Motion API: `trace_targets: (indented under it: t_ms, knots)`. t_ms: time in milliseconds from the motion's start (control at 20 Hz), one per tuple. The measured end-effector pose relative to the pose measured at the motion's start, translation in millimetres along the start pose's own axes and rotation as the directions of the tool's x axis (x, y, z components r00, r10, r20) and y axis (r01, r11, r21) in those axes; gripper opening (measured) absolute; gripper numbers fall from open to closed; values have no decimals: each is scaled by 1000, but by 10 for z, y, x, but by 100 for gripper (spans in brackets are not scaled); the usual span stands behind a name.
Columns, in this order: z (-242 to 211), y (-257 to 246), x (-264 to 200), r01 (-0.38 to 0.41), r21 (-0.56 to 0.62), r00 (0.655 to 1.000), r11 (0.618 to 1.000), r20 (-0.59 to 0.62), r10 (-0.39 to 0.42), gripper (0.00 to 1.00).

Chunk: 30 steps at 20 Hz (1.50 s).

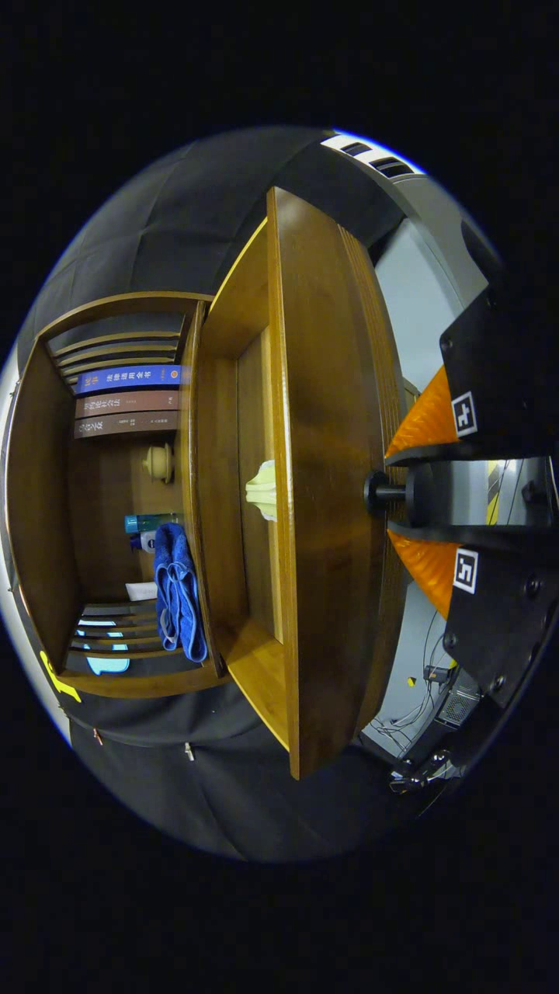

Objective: Pull open the drawer, take out the items inside it, and place them on the countertop above the cabinet.

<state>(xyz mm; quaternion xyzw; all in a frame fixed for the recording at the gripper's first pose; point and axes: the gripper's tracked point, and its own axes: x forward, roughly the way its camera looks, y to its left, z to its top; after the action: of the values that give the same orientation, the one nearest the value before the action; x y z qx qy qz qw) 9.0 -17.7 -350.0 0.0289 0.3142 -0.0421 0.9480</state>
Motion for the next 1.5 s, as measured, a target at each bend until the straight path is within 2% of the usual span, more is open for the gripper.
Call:
trace_targets:
  t_ms: [200,400,450,600,800,950,1200,1500]
  knots:
    - [-4,7,-2,0,-11,1000,1000,9,0,38]
    - [-37,-29,-45,9,-6,1000,1000,-5,-9,53]
    - [-39,-29,-76,3,3,1000,1000,-6,-3,60]
    - [78,49,-233,-27,27,1000,999,6,27,100]
    - [753,165,-550,-55,7,992,998,111,54,99]
    - [1280,231,-501,-64,-8,988,998,144,64,99]
    - [1680,277,106,-65,-28,997,998,38,66,99]
    - [1630,244,864,-35,-42,992,999,-120,30,100]
